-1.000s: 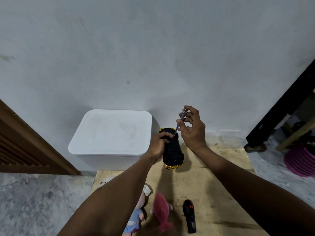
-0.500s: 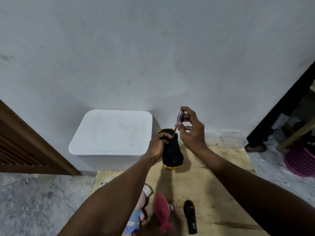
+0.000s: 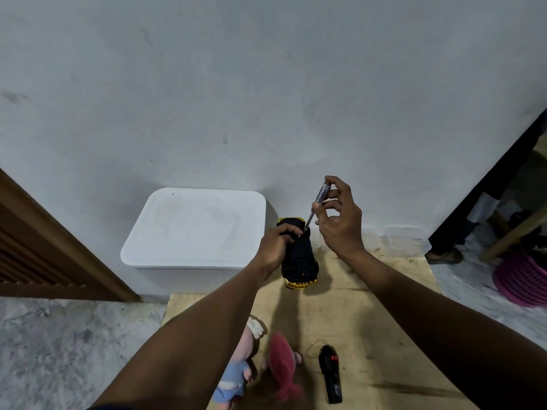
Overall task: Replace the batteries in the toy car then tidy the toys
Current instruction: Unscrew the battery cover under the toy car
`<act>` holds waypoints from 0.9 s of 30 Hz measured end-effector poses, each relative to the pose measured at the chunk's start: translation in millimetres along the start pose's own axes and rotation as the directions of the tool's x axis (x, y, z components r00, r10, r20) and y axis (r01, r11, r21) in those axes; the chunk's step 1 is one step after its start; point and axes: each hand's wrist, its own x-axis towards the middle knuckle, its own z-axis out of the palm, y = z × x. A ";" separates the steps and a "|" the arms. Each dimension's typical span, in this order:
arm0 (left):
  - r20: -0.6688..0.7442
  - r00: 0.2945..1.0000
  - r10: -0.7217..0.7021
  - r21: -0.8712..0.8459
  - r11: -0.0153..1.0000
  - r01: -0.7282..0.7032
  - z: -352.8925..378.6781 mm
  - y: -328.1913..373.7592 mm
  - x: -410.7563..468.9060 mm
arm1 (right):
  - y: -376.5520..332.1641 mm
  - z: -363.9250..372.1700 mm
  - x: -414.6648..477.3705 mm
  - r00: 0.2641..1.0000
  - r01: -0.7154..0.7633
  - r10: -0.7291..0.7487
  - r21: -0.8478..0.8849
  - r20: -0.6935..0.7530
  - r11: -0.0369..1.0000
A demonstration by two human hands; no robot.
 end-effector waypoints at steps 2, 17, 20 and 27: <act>0.000 1.000 0.003 0.005 1.000 -0.003 0.4 -2.0 0.6 | 0.7 -1.0 -0.2 1.000 -0.004 0.004 0.002 0.001 1.000; 0.025 0.999 -0.043 -0.070 0.997 0.045 16.8 -2.7 -9.1 | 61.5 -32.0 -16.2 0.983 -0.162 0.176 -0.193 0.059 0.968; 0.021 0.998 -0.067 -0.053 0.996 0.068 22.6 -16.1 -13.3 | 106.9 -44.2 -39.6 0.915 -0.243 0.343 -0.391 0.211 0.888; -0.012 0.990 -0.138 -0.045 0.990 0.137 33.1 -47.8 -18.2 | 180.8 -59.4 -98.4 0.756 -0.219 0.549 -0.653 0.356 0.725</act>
